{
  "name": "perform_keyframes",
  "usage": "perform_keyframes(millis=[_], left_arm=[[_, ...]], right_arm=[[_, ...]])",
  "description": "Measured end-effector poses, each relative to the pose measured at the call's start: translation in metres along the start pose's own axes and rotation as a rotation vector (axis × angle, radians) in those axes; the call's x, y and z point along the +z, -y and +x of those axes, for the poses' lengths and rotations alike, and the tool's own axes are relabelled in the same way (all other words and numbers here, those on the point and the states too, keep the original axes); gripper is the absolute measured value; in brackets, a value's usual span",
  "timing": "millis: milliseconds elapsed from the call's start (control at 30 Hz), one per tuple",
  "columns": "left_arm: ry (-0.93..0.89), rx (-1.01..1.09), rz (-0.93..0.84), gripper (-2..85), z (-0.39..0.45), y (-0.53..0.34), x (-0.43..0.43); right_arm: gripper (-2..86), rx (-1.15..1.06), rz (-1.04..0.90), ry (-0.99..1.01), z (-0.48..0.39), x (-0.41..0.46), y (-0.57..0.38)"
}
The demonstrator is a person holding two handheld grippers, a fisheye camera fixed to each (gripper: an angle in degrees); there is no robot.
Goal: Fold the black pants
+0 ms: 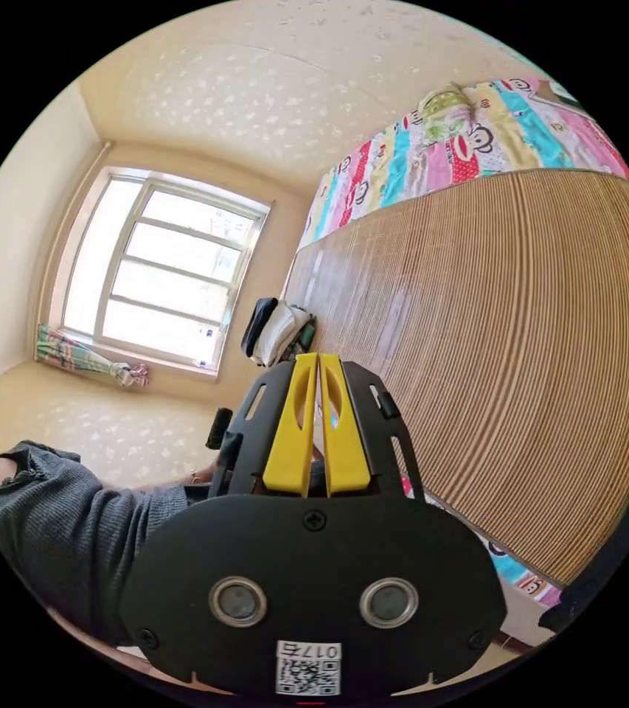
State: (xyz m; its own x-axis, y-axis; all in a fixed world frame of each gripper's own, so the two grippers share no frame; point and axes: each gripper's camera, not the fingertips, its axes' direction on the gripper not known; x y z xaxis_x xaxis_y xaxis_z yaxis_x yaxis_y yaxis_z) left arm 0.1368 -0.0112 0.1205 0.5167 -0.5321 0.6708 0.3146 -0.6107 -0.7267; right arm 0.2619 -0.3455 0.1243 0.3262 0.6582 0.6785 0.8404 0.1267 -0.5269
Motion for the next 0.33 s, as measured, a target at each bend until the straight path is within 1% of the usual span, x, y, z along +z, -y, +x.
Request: perform_keyframes(millis=[67, 133, 233, 300, 333], left_arm=[[-0.016, -0.008, 0.034, 1.1, -0.011, 0.005, -0.017], [0.006, -0.007, 0.067, 1.0, -0.022, 0.014, -0.040], [0.161, -0.002, 0.156, 3.0, -0.034, 0.034, -0.096], [0.322, 0.006, 0.215, 6.8, -0.039, 0.055, -0.148], [0.358, 0.010, 0.232, 7.1, -0.040, 0.061, -0.162]], right_arm=[[0.5, 0.040, -0.026, 0.062, -0.009, 0.044, 0.013], [0.5, 0.093, -0.029, 0.110, -0.009, 0.074, 0.017], [0.6, 0.191, -0.025, 0.166, -0.008, 0.120, 0.018], [0.6, 0.240, -0.025, 0.184, -0.010, 0.144, 0.019], [0.6, 0.266, -0.024, 0.190, -0.012, 0.157, 0.020]])
